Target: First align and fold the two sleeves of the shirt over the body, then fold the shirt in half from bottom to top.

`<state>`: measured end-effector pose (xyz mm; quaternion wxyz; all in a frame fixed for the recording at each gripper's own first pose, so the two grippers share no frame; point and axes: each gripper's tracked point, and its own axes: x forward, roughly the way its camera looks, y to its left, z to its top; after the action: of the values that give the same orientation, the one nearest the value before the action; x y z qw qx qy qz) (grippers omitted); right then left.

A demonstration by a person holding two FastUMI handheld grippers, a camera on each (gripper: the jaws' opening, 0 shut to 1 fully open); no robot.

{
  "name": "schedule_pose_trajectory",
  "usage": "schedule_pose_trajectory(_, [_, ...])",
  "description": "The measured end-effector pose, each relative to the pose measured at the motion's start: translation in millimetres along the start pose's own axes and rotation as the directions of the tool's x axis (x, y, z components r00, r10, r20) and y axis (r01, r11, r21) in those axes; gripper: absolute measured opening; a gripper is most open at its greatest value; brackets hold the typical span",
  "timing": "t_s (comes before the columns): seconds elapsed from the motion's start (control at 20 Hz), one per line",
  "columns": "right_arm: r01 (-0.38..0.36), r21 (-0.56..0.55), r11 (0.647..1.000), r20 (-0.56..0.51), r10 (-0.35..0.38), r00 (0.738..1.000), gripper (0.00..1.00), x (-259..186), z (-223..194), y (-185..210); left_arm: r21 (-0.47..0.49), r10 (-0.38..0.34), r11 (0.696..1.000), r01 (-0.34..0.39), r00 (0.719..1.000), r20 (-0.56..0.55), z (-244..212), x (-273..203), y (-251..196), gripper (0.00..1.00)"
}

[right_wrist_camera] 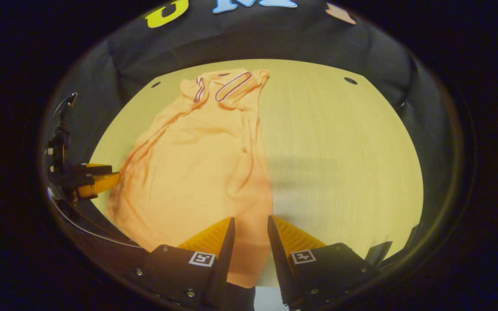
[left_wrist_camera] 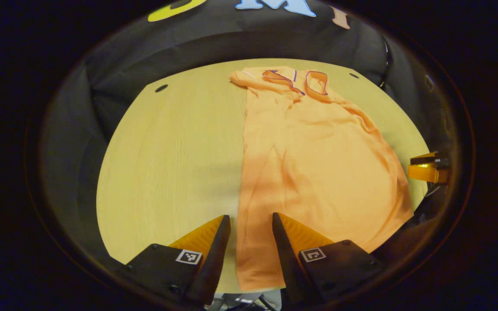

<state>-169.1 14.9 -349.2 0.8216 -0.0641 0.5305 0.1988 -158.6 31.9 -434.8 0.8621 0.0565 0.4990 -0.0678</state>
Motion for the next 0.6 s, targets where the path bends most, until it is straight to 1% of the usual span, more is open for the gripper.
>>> schedule_pose_trajectory(0.05, [-0.011, -0.011, 1.0, -0.022, 0.011, 1.0, 0.54, -1, -6, 3, 0.006, -0.007, 1.0, 0.007, 1.0, -0.02, -6, 1, 0, 0.71])
schedule_pose_trajectory(0.1, [-0.007, -0.027, 1.0, -0.034, 0.006, 0.999, 0.57, -2, -9, 2, 0.007, -0.015, 1.0, 0.015, 0.999, -0.038, -15, -2, -2, 0.76])
schedule_pose_trajectory(0.15, [-0.003, -0.042, 0.999, -0.049, 0.001, 0.999, 0.59, -1, -13, 2, 0.003, -0.023, 1.0, 0.024, 0.998, -0.053, -21, -5, -4, 0.81])
schedule_pose_trajectory(0.25, [-0.005, -0.066, 0.998, -0.094, -0.001, 0.996, 0.59, -3, -24, 3, -0.007, -0.04, 0.999, 0.04, 0.995, -0.089, -32, -11, -7, 0.8])
schedule_pose_trajectory(0.3, [-0.006, -0.08, 0.997, -0.118, -0.003, 0.993, 0.61, -5, -31, 4, -0.006, -0.05, 0.999, 0.05, 0.992, -0.113, -39, -14, -9, 0.8])
schedule_pose_trajectory(0.4, [0.009, -0.121, 0.993, -0.156, -0.028, 0.987, 0.69, -4, -40, 3, 0.008, -0.051, 0.999, 0.053, 0.987, -0.153, -47, -15, -10, 0.81])
schedule_pose_trajectory(0.6, [0.015, -0.175, 0.984, -0.232, -0.056, 0.971, 0.69, 1, -57, 5, 0.003, -0.048, 0.999, 0.05, 0.97, -0.238, -63, -7, -14, 0.81])
